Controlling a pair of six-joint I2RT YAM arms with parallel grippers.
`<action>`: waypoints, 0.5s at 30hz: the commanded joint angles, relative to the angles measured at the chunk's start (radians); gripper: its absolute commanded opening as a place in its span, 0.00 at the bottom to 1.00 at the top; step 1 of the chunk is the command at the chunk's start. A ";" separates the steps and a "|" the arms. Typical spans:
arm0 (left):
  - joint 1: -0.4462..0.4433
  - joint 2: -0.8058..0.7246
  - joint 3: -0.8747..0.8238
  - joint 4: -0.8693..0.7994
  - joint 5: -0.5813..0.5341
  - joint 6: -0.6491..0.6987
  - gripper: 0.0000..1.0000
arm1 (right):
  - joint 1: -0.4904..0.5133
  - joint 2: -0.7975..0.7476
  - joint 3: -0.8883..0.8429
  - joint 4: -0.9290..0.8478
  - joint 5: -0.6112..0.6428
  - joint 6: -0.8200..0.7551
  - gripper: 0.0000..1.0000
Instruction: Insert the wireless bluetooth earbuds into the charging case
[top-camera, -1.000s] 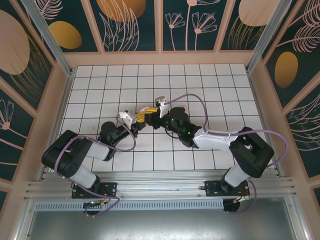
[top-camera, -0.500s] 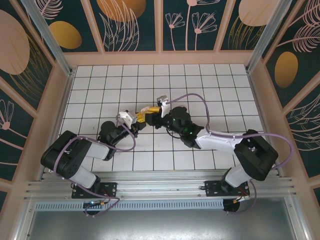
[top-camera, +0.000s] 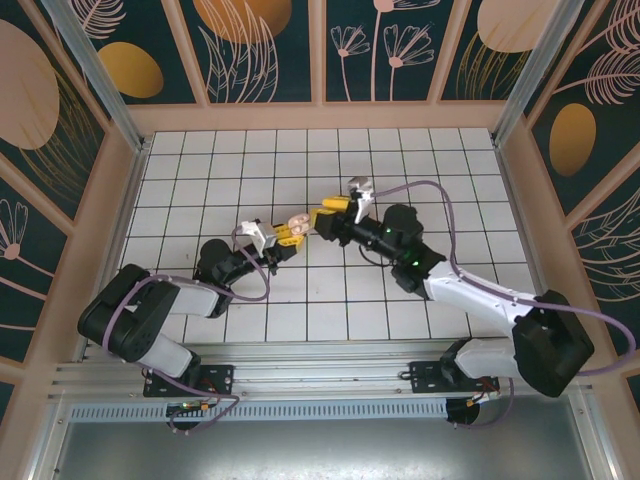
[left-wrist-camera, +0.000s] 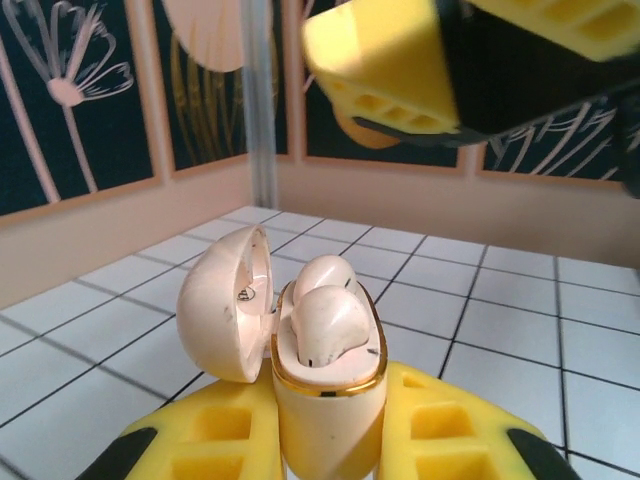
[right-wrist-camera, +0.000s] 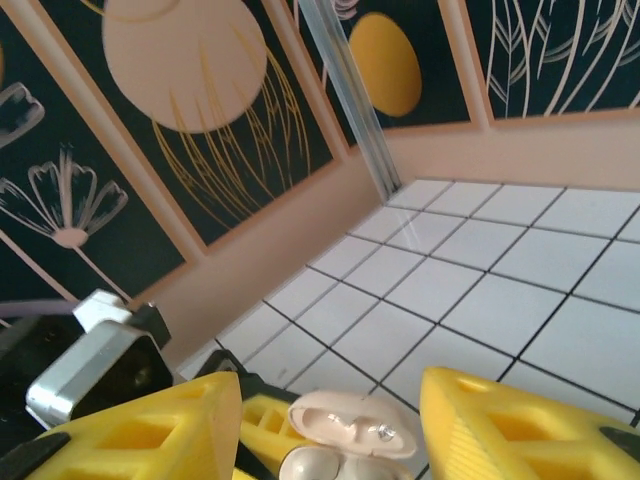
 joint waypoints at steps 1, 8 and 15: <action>-0.025 -0.043 0.043 -0.011 0.092 -0.015 0.08 | -0.049 -0.016 0.046 -0.112 -0.211 0.014 0.55; -0.072 -0.107 0.068 -0.121 0.128 0.026 0.09 | -0.099 0.006 0.138 -0.265 -0.379 -0.028 0.56; -0.074 -0.123 0.079 -0.124 0.137 0.016 0.10 | -0.116 0.039 0.181 -0.311 -0.490 -0.029 0.56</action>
